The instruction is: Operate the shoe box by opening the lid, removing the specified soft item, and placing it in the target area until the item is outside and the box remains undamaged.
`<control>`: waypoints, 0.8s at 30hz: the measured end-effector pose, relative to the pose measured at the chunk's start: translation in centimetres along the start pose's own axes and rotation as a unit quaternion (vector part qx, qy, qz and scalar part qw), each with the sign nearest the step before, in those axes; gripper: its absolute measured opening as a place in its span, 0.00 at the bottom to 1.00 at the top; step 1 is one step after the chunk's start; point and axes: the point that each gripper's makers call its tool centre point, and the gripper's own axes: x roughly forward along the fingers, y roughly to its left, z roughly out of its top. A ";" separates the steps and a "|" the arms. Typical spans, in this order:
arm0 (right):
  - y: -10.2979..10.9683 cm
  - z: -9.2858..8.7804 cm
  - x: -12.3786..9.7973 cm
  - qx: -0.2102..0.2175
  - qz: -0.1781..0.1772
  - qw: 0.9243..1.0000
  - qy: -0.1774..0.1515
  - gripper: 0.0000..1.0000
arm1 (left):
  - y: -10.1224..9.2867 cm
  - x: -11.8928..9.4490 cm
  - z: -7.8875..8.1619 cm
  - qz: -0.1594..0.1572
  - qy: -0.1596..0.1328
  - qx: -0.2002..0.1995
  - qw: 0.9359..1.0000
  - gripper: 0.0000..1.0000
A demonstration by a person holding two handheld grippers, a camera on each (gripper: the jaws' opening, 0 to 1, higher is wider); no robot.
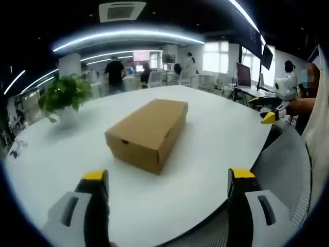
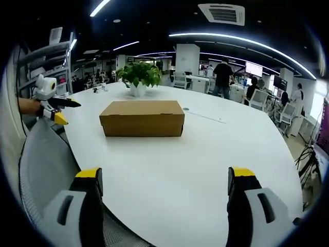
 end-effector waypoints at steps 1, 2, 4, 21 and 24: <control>0.0 0.0 0.0 0.000 0.000 1.000 0.000 0.96 | 0.0 0.0 0.0 -0.001 0.000 0.000 1.000 0.98; 0.0 0.0 0.0 0.000 0.000 1.000 0.000 0.96 | 0.0 0.1 0.0 -0.001 0.000 0.000 1.000 0.98; -0.1 0.0 -0.1 0.000 0.000 1.000 0.000 0.96 | -0.1 0.1 0.0 -0.001 0.000 0.000 1.000 0.98; -0.1 0.4 0.1 -0.005 0.007 1.000 0.002 0.96 | 0.3 0.2 0.0 0.001 -0.002 -0.001 1.000 0.98; -0.1 0.4 0.1 -0.005 0.008 1.000 0.002 0.96 | 0.4 0.2 0.0 0.002 -0.002 -0.003 1.000 0.98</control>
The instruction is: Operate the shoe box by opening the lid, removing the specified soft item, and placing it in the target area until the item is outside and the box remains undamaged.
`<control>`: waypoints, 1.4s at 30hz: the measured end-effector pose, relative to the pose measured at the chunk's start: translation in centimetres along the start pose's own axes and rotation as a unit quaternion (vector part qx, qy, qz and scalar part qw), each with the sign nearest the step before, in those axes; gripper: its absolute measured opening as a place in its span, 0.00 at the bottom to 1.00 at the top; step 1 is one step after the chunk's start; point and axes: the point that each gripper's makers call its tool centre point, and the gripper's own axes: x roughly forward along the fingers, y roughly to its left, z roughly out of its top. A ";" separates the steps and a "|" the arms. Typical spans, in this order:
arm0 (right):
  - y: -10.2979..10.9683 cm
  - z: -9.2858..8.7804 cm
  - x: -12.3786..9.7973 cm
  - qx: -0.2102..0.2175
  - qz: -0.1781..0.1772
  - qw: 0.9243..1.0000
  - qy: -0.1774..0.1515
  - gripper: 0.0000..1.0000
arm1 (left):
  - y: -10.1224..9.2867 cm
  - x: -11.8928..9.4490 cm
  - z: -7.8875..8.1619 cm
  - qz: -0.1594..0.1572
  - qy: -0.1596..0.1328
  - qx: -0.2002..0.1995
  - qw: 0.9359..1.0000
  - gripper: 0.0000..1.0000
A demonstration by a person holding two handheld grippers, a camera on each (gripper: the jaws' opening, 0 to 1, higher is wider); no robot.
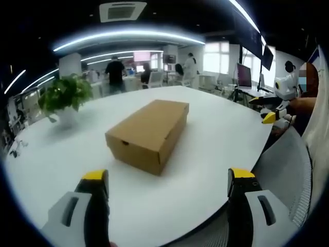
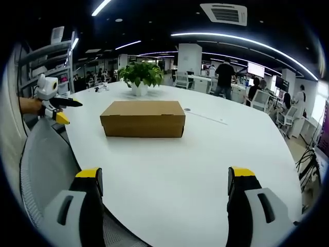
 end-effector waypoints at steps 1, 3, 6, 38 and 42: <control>0.0 0.0 0.0 0.000 0.001 1.000 0.000 0.96 | 0.0 0.0 0.0 0.001 0.000 -0.001 1.000 0.98; 0.1 -0.1 0.0 -0.001 0.002 1.000 0.001 0.96 | 0.0 0.0 -0.1 0.000 0.000 -0.001 1.000 0.98; 0.1 -0.1 0.0 0.000 0.003 1.000 0.002 0.96 | 0.0 0.0 -0.2 0.001 0.000 -0.003 1.000 0.98; 0.0 0.1 -0.2 -0.001 0.008 1.000 0.002 0.96 | -0.1 1.0 0.2 0.008 -0.001 -0.010 1.000 0.94; 0.0 0.4 0.1 -0.007 0.016 1.000 0.002 0.96 | -0.2 1.5 0.4 0.010 -0.001 -0.008 1.000 0.94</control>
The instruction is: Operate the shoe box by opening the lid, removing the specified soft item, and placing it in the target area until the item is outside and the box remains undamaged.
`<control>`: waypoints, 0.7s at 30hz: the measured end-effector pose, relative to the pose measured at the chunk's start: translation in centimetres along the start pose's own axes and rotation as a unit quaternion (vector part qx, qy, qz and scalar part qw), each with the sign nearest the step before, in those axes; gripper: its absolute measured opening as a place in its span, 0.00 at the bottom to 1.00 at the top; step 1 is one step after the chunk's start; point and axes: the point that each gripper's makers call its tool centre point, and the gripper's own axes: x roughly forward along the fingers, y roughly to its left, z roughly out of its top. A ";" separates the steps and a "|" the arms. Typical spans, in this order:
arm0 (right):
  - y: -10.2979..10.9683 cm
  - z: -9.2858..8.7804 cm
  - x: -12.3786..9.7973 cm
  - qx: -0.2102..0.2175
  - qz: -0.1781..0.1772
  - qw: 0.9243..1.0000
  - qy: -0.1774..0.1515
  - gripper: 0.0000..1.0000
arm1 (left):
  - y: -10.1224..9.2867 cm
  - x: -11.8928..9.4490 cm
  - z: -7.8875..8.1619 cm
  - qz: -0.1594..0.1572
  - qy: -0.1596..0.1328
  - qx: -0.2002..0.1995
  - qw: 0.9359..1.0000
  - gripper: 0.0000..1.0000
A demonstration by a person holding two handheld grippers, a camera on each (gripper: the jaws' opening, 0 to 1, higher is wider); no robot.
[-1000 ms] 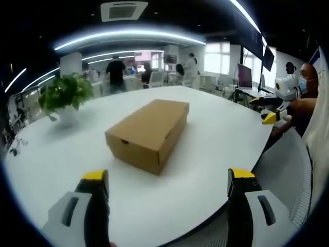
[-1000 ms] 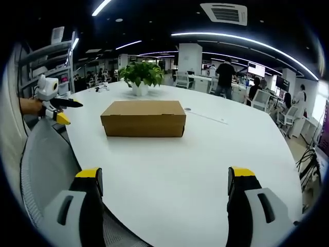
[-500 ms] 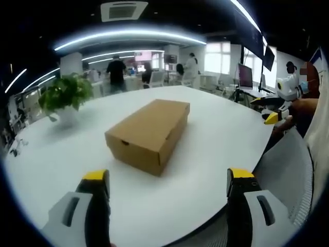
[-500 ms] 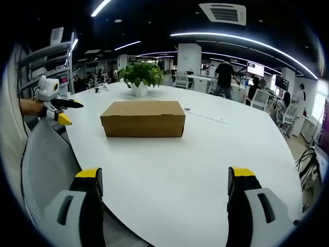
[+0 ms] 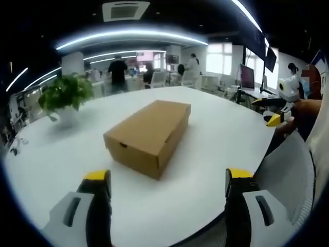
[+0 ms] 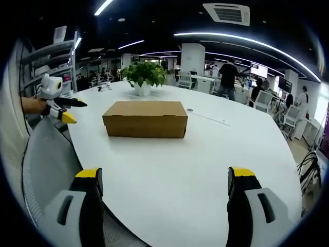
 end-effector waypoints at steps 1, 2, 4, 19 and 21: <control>0.0 0.1 0.1 -0.002 0.002 1.000 0.001 0.96 | 0.0 0.1 0.0 0.000 0.001 -0.001 1.000 0.94; -0.1 0.2 0.2 -0.003 0.003 1.000 0.001 0.96 | -0.1 0.2 0.1 -0.001 0.004 0.001 1.000 0.94; -0.2 0.5 0.3 -0.004 0.006 1.000 -0.001 0.96 | -0.1 0.3 0.2 0.001 0.005 0.006 1.000 0.94; -0.5 1.9 2.5 -0.012 0.031 0.999 -0.006 0.96 | 0.9 1.7 2.0 0.023 -0.004 -0.010 1.000 0.88; -0.6 2.2 2.7 -0.014 0.034 0.999 -0.006 0.96 | 1.0 1.8 2.1 0.025 -0.004 -0.011 1.000 0.88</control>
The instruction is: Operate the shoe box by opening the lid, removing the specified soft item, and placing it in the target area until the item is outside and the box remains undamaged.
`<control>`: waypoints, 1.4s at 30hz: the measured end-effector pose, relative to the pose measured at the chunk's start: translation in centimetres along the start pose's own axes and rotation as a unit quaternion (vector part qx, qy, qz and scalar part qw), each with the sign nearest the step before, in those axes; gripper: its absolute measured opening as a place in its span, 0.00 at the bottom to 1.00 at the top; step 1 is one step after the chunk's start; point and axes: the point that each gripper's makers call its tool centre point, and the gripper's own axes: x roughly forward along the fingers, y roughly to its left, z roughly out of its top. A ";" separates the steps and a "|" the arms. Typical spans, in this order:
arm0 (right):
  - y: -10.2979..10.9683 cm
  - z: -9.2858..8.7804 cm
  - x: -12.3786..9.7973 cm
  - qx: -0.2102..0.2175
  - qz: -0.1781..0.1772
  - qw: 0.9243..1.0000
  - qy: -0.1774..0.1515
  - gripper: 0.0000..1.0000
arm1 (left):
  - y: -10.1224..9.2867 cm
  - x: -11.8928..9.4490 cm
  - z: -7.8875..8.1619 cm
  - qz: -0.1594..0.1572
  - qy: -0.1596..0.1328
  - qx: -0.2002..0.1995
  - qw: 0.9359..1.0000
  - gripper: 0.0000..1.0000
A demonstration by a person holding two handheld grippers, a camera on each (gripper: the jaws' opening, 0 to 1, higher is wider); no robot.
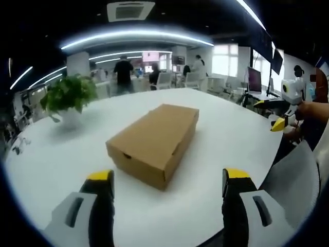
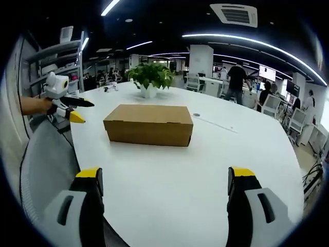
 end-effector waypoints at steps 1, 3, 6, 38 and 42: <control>-0.1 0.1 0.1 -0.001 0.001 1.000 -0.001 0.96 | 0.0 0.1 0.0 0.001 0.000 0.000 1.000 0.88; -0.4 0.4 0.3 -0.002 0.003 1.000 -0.003 0.96 | 0.1 0.2 0.1 0.002 0.001 0.000 1.000 0.88; -0.8 0.7 0.6 -0.005 0.006 1.000 -0.003 0.96 | 0.3 0.5 0.3 0.006 0.002 -0.001 1.000 0.87; -4.1 3.5 6.4 -0.050 0.083 0.995 -0.019 0.87 | 2.9 3.2 -0.4 0.063 0.023 -0.027 0.997 0.88; -4.6 3.4 7.5 -0.061 0.095 0.994 -0.012 0.86 | 2.6 3.8 -0.5 0.059 0.025 -0.031 0.997 0.88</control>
